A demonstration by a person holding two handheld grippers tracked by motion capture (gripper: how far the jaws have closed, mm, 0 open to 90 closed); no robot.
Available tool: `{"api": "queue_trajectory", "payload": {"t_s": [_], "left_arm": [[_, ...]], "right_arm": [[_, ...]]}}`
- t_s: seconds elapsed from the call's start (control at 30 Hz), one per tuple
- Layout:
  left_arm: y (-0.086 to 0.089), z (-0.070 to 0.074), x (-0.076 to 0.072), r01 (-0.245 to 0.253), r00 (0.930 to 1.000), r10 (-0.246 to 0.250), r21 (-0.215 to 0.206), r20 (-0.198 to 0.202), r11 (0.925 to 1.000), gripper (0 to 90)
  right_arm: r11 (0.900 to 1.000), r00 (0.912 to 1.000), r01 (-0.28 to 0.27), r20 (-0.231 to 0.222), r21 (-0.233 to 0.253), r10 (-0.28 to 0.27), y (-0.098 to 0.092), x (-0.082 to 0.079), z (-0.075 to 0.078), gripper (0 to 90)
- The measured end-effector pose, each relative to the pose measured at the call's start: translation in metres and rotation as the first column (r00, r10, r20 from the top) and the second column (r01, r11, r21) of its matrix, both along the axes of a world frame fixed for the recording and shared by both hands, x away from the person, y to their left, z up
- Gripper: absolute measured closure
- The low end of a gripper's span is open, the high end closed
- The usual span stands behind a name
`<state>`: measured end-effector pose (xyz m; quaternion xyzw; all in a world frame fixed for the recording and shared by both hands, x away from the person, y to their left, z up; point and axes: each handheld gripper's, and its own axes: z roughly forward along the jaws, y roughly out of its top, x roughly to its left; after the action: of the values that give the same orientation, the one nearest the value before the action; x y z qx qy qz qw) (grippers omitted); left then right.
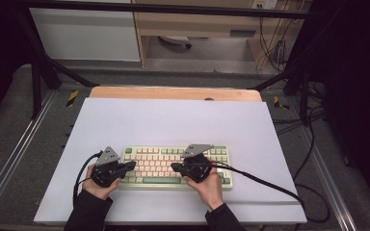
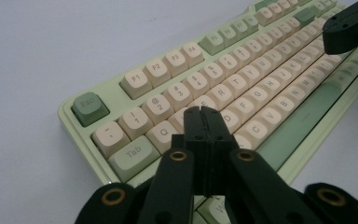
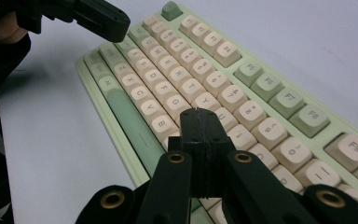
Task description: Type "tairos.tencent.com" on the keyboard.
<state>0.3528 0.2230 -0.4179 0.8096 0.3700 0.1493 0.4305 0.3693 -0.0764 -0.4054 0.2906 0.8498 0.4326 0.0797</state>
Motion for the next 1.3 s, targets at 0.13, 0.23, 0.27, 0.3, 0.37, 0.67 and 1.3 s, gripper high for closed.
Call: {"api": "queue_trajectory", "payload": {"t_s": [0.13, 0.23, 0.27, 0.3, 0.37, 0.67, 1.3], "left_arm": [[-0.001, 0.000, 0.000, 0.003, 1.0000, -0.003, 0.002, 0.001, 1.0000, 90.0], [-0.002, 0.000, 0.000, 0.005, 1.0000, -0.005, 0.004, 0.001, 1.0000, 90.0], [-0.002, 0.000, 0.000, 0.006, 1.0000, -0.006, 0.004, 0.001, 1.0000, 90.0], [-0.002, 0.000, -0.001, 0.007, 1.0000, -0.007, 0.004, 0.000, 1.0000, 90.0], [-0.003, 0.000, -0.001, 0.009, 1.0000, -0.009, 0.005, 0.001, 0.9999, 90.0], [-0.009, 0.001, -0.001, 0.024, 0.9997, -0.024, 0.009, 0.002, 0.9997, 90.0], [-0.039, -0.007, -0.001, 0.093, 0.9956, -0.092, 0.044, -0.021, 0.9947, 90.0]], "right_arm": [[1.000, 0.9999, 0.013, 0.001, 0.003, -0.013, -0.009, 0.000, 0.000, 90.0], [1.000, 0.9996, 0.029, -0.002, 0.009, -0.029, -0.017, 0.000, 0.000, 90.0], [0.999, 0.9994, 0.034, -0.001, 0.010, -0.034, -0.019, 0.000, 0.000, 90.0], [0.999, 0.9994, 0.036, -0.001, 0.010, -0.036, -0.022, 0.000, 0.000, 90.0], [0.999, 0.9990, 0.045, -0.002, 0.014, -0.045, -0.027, -0.001, 0.000, 90.0], [0.997, 0.9977, 0.068, -0.007, 0.020, -0.068, -0.040, -0.002, -0.003, 90.0], [0.998, 0.9979, 0.065, -0.004, 0.025, -0.065, -0.046, -0.004, -0.004, 90.0]]}}
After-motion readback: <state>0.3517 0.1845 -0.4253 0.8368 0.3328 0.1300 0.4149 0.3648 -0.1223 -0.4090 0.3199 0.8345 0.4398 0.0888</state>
